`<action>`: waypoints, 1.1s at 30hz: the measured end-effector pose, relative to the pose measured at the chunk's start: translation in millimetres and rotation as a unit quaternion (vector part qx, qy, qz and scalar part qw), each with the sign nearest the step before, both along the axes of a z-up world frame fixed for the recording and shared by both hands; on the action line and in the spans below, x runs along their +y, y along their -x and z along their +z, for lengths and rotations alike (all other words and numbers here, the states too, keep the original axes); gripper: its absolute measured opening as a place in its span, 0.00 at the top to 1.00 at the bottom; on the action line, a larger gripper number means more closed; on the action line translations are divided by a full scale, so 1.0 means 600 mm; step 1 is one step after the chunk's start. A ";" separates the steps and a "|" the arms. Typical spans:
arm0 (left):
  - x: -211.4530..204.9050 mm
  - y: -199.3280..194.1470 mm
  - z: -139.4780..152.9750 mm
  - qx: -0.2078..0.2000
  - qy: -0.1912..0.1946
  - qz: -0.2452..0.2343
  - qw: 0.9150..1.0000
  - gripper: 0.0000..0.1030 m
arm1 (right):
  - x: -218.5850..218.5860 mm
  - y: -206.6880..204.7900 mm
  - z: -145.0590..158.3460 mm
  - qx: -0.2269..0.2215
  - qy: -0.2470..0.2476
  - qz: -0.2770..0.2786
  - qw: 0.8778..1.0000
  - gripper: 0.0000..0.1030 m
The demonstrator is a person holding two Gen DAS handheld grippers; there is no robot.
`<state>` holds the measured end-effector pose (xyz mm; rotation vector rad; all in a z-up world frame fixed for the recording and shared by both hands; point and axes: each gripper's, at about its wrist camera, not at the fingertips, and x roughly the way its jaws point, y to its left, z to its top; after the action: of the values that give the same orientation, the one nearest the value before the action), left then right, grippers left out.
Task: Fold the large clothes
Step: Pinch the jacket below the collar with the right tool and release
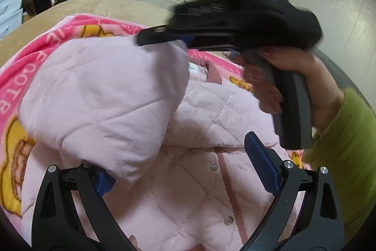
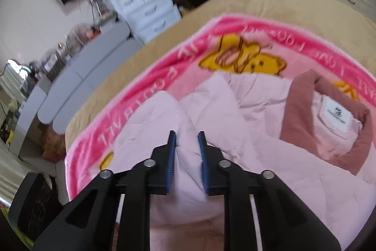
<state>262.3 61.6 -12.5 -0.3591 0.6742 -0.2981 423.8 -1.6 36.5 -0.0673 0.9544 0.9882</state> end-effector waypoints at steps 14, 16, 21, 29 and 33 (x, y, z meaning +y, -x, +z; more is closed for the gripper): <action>0.038 0.006 0.004 -0.019 -0.003 0.060 0.998 0.09 | -0.312 -0.039 -0.085 0.046 -0.082 -0.200 0.975 0.87; 0.050 0.003 -0.003 -0.007 -0.005 0.076 0.997 0.09 | -0.330 -0.033 -0.107 0.048 -0.048 -0.244 0.967 0.84; 0.099 -0.002 -0.012 0.011 -0.042 0.145 0.989 0.09 | -0.334 0.049 -0.062 -0.052 -0.026 -0.285 0.957 0.39; 0.153 -0.008 -0.021 0.038 -0.094 0.217 0.971 0.09 | -0.189 0.195 -0.049 -0.207 0.056 -0.188 0.959 0.18; 0.164 -0.008 -0.022 0.044 -0.101 0.222 0.969 0.09 | -0.105 0.224 -0.078 -0.261 0.127 -0.152 0.945 0.14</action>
<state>267.0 159.9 -25.9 -0.3201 0.6856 0.2139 289.6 -64.5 -10.5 -0.3694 0.5715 0.5143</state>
